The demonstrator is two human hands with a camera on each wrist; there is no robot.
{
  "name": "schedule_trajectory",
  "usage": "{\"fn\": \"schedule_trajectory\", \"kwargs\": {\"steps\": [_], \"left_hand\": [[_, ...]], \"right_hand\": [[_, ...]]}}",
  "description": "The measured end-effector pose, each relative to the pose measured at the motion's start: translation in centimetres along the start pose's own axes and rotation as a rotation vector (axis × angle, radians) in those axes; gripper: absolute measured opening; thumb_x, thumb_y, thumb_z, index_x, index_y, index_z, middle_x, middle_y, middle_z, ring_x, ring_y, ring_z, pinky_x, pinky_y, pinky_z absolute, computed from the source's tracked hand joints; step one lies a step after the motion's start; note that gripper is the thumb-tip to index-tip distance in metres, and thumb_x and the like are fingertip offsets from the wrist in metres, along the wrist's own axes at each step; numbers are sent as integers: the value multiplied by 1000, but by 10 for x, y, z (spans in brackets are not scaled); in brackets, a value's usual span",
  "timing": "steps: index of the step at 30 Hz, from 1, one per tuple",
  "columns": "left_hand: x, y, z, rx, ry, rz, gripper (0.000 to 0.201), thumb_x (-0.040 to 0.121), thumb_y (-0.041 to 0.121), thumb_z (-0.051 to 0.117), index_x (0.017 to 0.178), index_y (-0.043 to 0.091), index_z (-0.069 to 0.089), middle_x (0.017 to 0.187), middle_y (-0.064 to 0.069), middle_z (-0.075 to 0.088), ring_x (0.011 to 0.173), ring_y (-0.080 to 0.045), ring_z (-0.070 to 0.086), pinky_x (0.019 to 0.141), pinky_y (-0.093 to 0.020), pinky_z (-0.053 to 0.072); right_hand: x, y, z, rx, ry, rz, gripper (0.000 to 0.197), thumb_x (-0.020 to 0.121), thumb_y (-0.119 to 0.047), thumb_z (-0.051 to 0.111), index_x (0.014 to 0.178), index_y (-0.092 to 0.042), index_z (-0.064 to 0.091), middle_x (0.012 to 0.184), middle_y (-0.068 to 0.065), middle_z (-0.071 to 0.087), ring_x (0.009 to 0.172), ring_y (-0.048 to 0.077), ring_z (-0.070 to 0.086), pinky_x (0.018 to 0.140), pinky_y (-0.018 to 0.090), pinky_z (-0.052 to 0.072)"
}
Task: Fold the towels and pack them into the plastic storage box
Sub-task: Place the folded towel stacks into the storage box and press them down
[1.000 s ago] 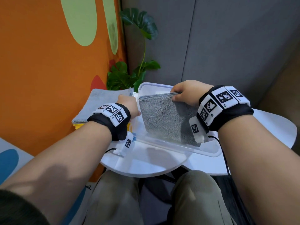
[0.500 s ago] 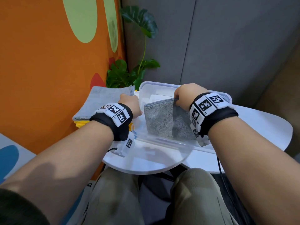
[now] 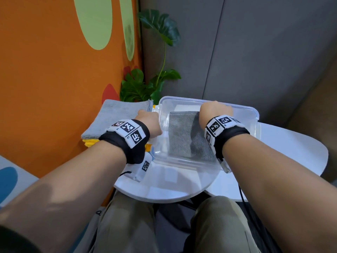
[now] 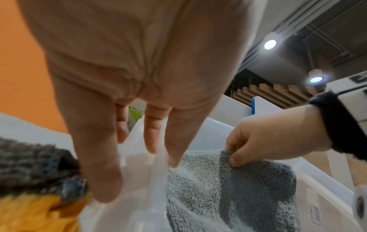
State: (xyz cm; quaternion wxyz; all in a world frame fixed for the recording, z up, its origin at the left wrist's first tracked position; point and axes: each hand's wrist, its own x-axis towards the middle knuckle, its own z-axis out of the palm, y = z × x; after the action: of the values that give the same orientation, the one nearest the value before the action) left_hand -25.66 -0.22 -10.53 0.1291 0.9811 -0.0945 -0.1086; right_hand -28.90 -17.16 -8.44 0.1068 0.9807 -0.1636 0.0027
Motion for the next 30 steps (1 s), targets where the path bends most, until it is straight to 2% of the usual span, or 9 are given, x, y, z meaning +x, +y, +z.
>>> {"fn": "schedule_trajectory", "kwargs": {"steps": [3, 7, 10, 14, 21, 23, 25, 26, 30], "left_hand": [[0, 2, 1, 7, 4, 21, 25, 94, 21, 53, 116, 9, 50, 126, -18, 41, 104, -30, 54, 88, -40, 54], [1, 3, 1, 10, 9, 25, 29, 94, 22, 53, 121, 11, 49, 131, -18, 35, 79, -24, 52, 81, -35, 54], [2, 3, 1, 29, 10, 24, 30, 94, 24, 53, 121, 12, 49, 132, -18, 33, 76, -23, 52, 70, -32, 46], [6, 4, 3, 21, 11, 37, 30, 93, 24, 54, 120, 12, 50, 132, -18, 33, 84, -26, 53, 71, -31, 43], [12, 5, 4, 63, 20, -2, 34, 94, 19, 52, 126, 10, 49, 132, -17, 33, 82, -25, 52, 72, -31, 42], [14, 4, 4, 86, 24, -15, 34, 94, 18, 51, 126, 10, 49, 130, -17, 34, 76, -22, 50, 69, -30, 41], [14, 4, 4, 99, 24, -27, 34, 93, 17, 51, 126, 9, 50, 129, -16, 35, 79, -24, 51, 67, -29, 42], [15, 4, 4, 107, 24, -31, 34, 93, 17, 51, 126, 9, 50, 128, -16, 35, 80, -24, 51, 67, -30, 42], [15, 6, 3, 121, 25, -34, 34, 93, 15, 50, 126, 8, 49, 128, -17, 35, 79, -24, 50, 68, -30, 41]], "right_hand": [[6, -3, 7, 5, -82, 57, 26, 84, -6, 53, 65, -22, 46, 64, -5, 45, 68, 16, 46, 78, 33, 32], [13, -1, 13, 70, -148, 101, 12, 86, -13, 57, 91, -24, 59, 93, -1, 61, 109, 26, 53, 101, 45, 29], [18, 2, 20, 85, -137, 112, 9, 87, -14, 55, 90, -22, 55, 97, 2, 60, 117, 28, 50, 107, 50, 21], [22, 1, 22, 52, -169, 157, 20, 88, -19, 55, 107, -22, 59, 111, 3, 63, 119, 30, 50, 110, 51, 17], [17, 2, 12, -80, -401, 96, 60, 88, -28, 63, 141, -18, 37, 147, 7, 36, 136, 39, 30, 110, 57, 21], [16, 2, 11, -208, -417, -49, 59, 87, -29, 64, 141, -19, 40, 146, 10, 37, 134, 42, 34, 104, 60, 31], [14, 1, 10, -339, -359, -206, 48, 86, -33, 63, 132, -25, 53, 130, 5, 54, 119, 33, 53, 83, 51, 51], [13, 1, 9, -372, -330, -259, 46, 82, -32, 66, 127, -26, 57, 125, 3, 57, 114, 31, 57, 74, 47, 52], [3, 0, -2, -248, -305, -291, 40, 83, -8, 63, 122, -13, 57, 133, 10, 50, 119, 38, 51, 88, 55, 45]]}}
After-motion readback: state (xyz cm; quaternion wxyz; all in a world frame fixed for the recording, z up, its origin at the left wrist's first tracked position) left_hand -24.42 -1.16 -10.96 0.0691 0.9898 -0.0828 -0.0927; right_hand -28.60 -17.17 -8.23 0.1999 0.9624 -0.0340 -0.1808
